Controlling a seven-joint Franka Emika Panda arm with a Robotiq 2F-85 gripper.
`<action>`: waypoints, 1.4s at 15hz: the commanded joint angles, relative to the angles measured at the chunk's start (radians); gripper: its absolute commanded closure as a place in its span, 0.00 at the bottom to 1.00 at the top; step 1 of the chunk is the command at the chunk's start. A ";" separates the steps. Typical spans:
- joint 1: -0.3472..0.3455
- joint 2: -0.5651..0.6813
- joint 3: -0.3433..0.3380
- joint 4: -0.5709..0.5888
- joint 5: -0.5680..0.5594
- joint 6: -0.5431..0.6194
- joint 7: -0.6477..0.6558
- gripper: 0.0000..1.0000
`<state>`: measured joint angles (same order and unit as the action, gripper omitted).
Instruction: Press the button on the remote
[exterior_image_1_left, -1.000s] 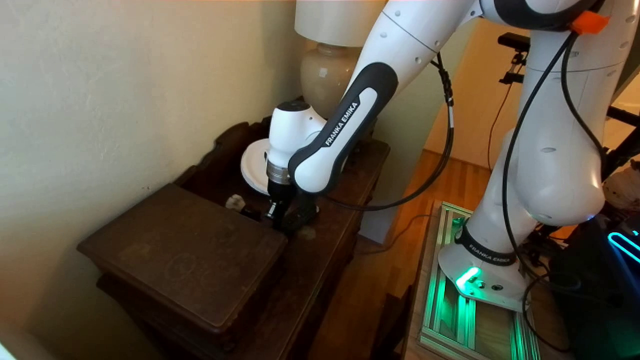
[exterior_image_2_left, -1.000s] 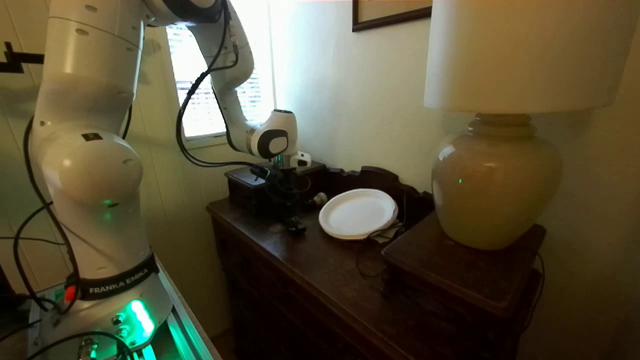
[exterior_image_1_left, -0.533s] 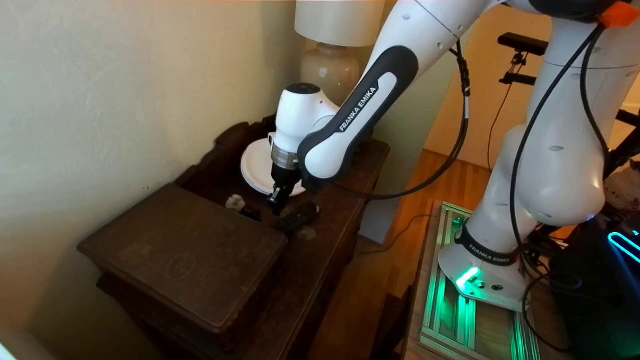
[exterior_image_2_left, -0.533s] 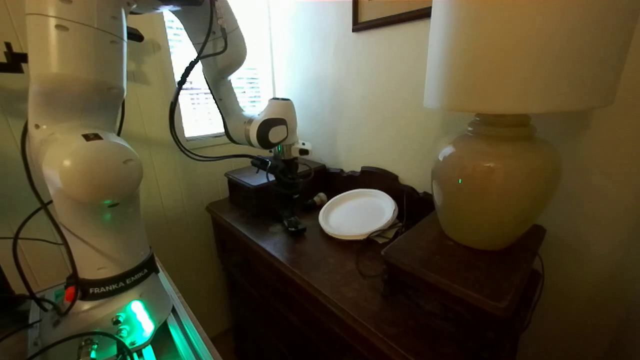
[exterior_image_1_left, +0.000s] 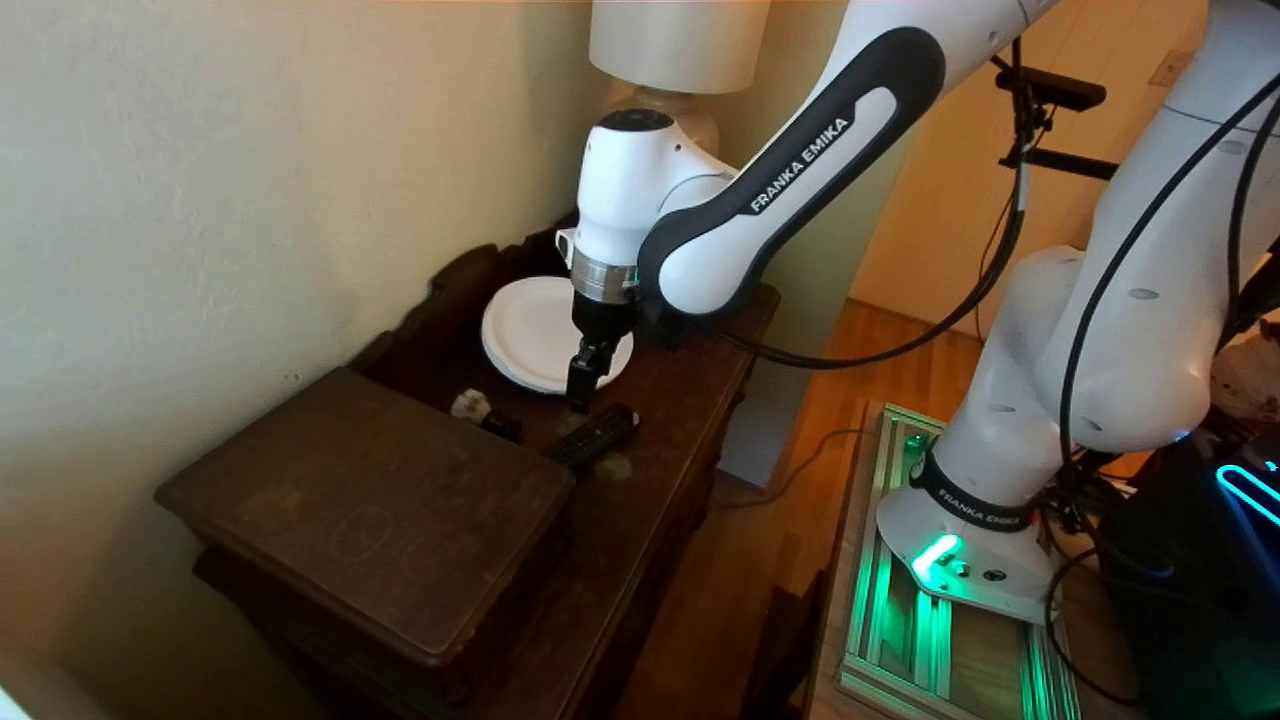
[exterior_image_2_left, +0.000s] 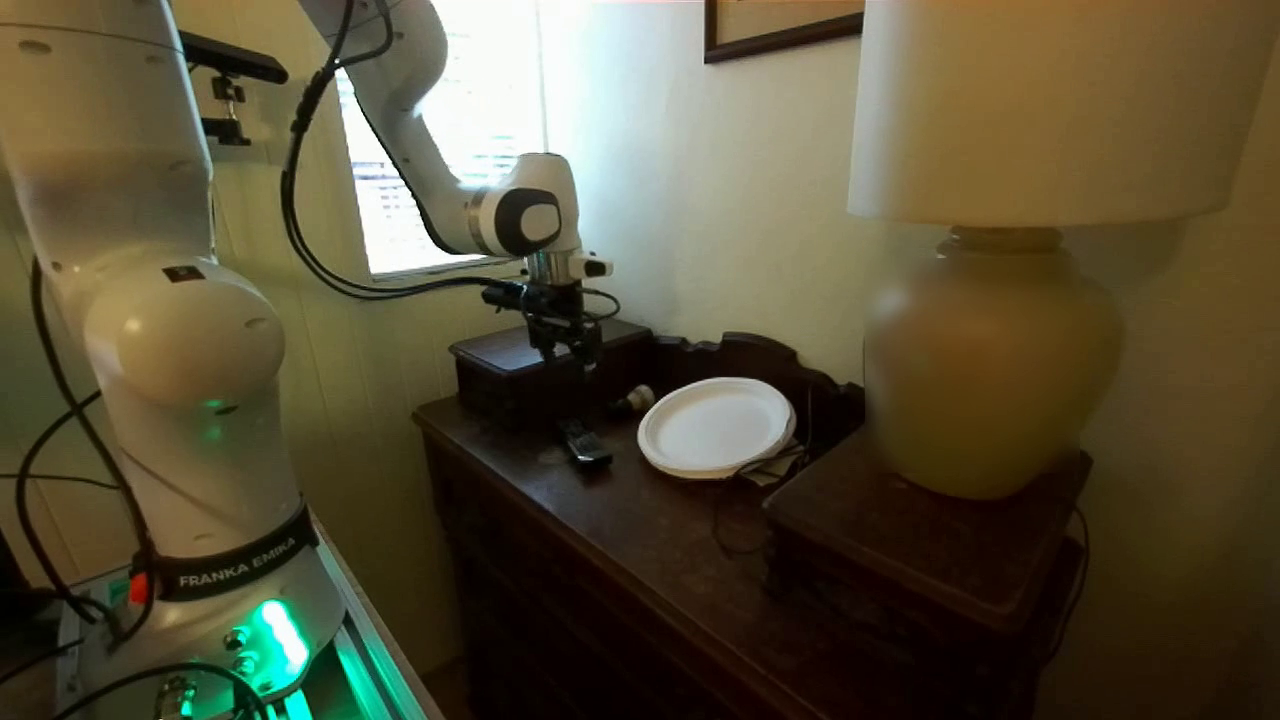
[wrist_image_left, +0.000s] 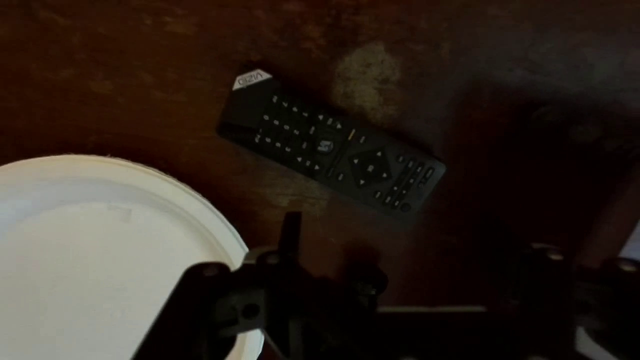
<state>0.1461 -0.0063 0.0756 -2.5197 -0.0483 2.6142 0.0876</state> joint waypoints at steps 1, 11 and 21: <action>-0.017 -0.123 0.012 -0.054 -0.044 -0.103 -0.033 0.00; -0.020 -0.210 -0.024 -0.057 0.099 -0.231 -0.224 0.00; -0.019 -0.220 -0.027 -0.068 0.104 -0.231 -0.235 0.00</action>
<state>0.1352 -0.2261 0.0400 -2.5882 0.0532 2.3847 -0.1456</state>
